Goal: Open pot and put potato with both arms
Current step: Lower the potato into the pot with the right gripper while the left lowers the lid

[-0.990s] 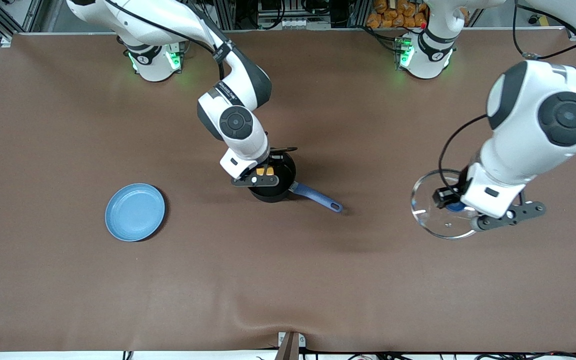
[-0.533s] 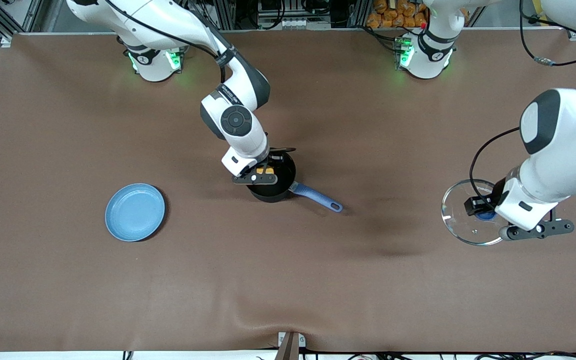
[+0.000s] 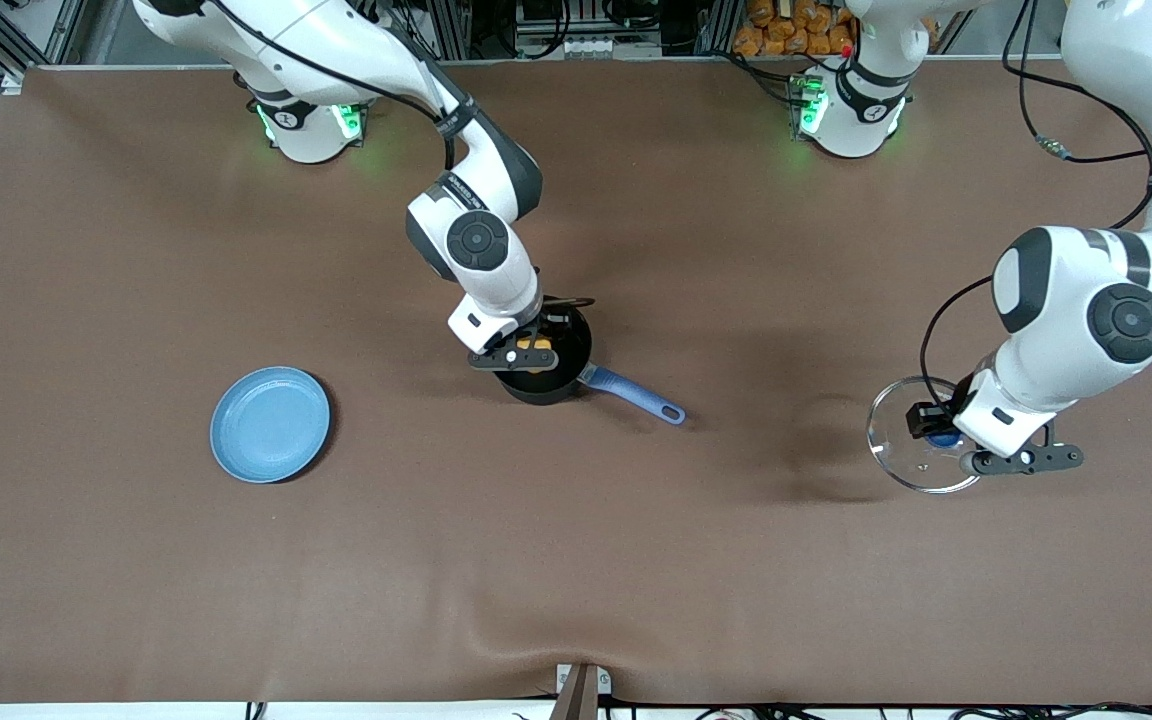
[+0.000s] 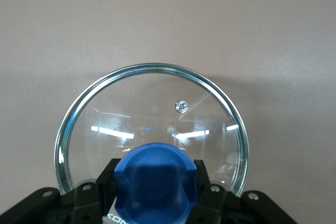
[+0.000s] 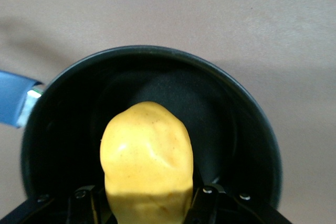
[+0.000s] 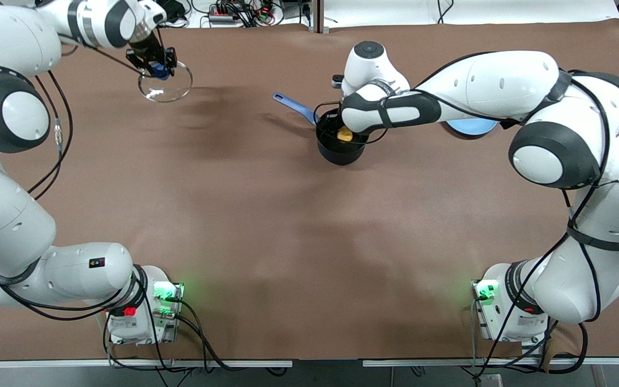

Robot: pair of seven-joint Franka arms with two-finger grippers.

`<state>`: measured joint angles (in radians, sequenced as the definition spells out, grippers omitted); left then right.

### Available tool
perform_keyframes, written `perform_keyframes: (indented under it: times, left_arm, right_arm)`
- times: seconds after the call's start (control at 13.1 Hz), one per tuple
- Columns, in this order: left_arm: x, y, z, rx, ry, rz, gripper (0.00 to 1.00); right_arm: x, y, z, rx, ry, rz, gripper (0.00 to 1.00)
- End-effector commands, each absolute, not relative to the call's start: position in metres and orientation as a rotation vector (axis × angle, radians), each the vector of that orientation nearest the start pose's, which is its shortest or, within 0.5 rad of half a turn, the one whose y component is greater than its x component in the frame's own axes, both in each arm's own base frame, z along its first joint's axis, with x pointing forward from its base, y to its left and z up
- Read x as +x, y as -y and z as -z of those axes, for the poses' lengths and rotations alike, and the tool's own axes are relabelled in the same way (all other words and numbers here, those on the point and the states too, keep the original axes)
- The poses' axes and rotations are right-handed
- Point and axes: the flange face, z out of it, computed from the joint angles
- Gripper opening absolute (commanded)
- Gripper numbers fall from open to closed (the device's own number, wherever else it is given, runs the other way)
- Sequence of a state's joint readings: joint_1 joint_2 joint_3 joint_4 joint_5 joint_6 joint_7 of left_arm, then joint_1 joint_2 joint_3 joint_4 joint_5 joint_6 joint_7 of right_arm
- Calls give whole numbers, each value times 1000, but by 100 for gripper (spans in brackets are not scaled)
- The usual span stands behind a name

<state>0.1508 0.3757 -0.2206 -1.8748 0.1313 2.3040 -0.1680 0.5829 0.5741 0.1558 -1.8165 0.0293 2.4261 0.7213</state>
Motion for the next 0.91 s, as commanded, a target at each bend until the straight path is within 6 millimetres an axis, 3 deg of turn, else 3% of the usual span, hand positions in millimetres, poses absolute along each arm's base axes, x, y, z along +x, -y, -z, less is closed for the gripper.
perform_keyframes:
  times: [0.0, 0.08, 0.3, 0.38, 0.53, 0.76, 0.84]
  left_arm:
    - [626, 23, -310, -3144, -16, 144, 0]
    - [623, 13, -298, -3146, -13, 147, 0]
    - [616, 9, -270, -3156, -51, 175, 0]
    - [614, 8, -260, -3161, -47, 176, 0]
    - [610, 11, -248, -3167, -53, 199, 0]
    - [608, 15, -237, -3177, -63, 182, 0]
    - [608, 15, -233, -3180, -62, 174, 0]
  right_arm:
    - [498, -441, -211, -3040, -63, -26, 0]
    - [500, -440, -209, -3040, -62, -28, 0]
    - [503, -440, -201, -3042, -79, -44, 0]
    - [508, -440, -202, -3037, -90, -46, 7]
    - [515, -437, -206, -3029, -106, -46, 60]
    - [515, -438, -209, -3027, -108, -43, 88]
    - [515, -438, -212, -3026, -109, -44, 89]
